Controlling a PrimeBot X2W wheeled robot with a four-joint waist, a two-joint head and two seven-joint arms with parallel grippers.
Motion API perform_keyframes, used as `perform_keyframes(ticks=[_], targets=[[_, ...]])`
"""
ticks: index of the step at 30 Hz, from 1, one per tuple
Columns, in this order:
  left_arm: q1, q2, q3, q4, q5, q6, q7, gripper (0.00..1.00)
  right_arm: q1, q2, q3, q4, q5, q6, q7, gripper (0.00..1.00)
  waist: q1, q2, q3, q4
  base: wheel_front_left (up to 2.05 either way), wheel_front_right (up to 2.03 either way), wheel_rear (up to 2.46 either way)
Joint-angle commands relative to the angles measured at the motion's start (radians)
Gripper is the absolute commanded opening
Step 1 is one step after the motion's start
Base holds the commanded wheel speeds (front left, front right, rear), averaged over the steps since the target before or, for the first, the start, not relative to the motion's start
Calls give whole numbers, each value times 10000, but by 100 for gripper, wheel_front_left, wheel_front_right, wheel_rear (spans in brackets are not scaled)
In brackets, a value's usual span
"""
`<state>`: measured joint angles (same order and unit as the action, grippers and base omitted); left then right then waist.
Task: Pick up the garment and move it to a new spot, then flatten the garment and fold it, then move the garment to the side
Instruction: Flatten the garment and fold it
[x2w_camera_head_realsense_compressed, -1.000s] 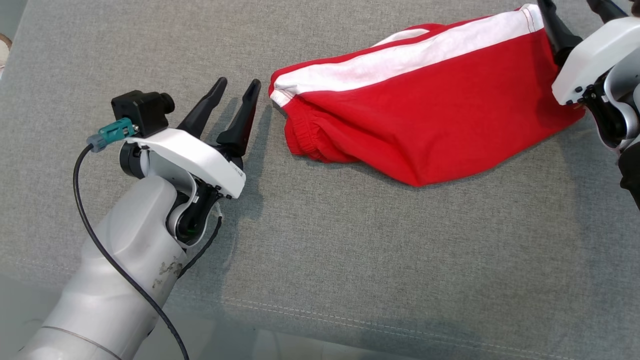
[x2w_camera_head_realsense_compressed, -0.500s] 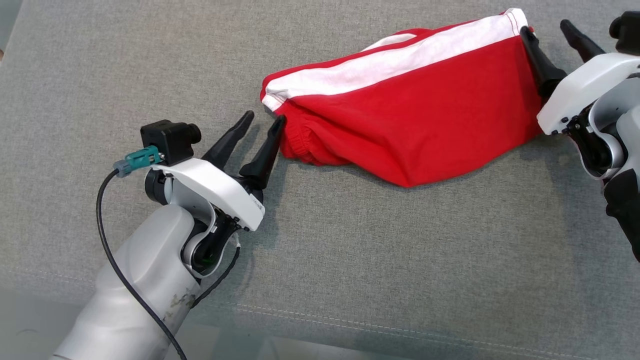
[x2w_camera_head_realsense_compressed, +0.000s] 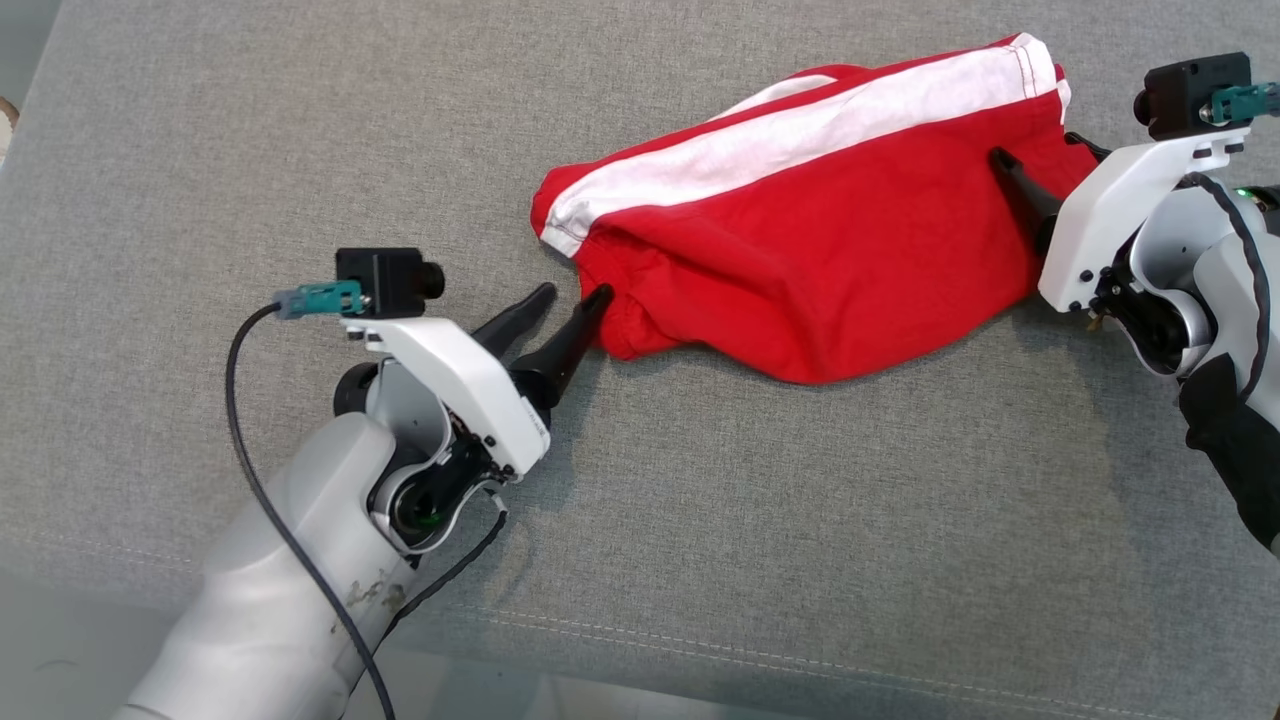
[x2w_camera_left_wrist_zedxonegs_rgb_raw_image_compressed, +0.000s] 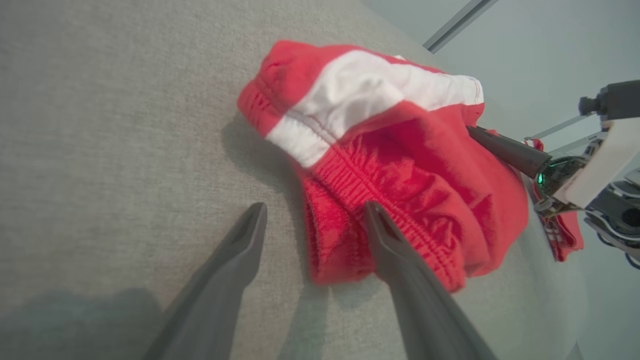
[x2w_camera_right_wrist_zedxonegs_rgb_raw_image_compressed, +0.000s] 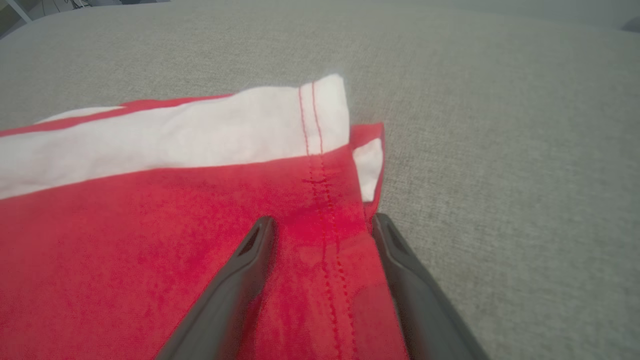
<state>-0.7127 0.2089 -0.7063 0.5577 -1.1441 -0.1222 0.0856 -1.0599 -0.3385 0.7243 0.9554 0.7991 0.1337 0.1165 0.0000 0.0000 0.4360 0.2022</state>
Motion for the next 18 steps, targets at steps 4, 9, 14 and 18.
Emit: perform_keyframes(ticks=[4, 9, 14, 18], targets=[[-688, 172, 193, 84, -537, -74, 488, 100, -28, 140, 266, 65, 108, -30, 234, 100, 0, 0, 10, -28, 0, 0, 0], [-1109, 34, 47, 571, -1101, -81, 985, 100, -257, 336, 482, 261, 395, -30, 522, 100, 0, 0, 74, -114, 0, 0, 0], [-1444, -192, -65, 1372, -1558, -82, 1393, 100, -561, 393, 674, 567, 563, -30, 673, 100, 0, 0, 168, -133, 0, 0, 0], [-1574, -360, -174, 1799, -1874, -83, 1617, 100, -805, 414, 744, 1054, 443, -30, 355, 100, 0, 0, 197, -108, 0, 0, 0]])
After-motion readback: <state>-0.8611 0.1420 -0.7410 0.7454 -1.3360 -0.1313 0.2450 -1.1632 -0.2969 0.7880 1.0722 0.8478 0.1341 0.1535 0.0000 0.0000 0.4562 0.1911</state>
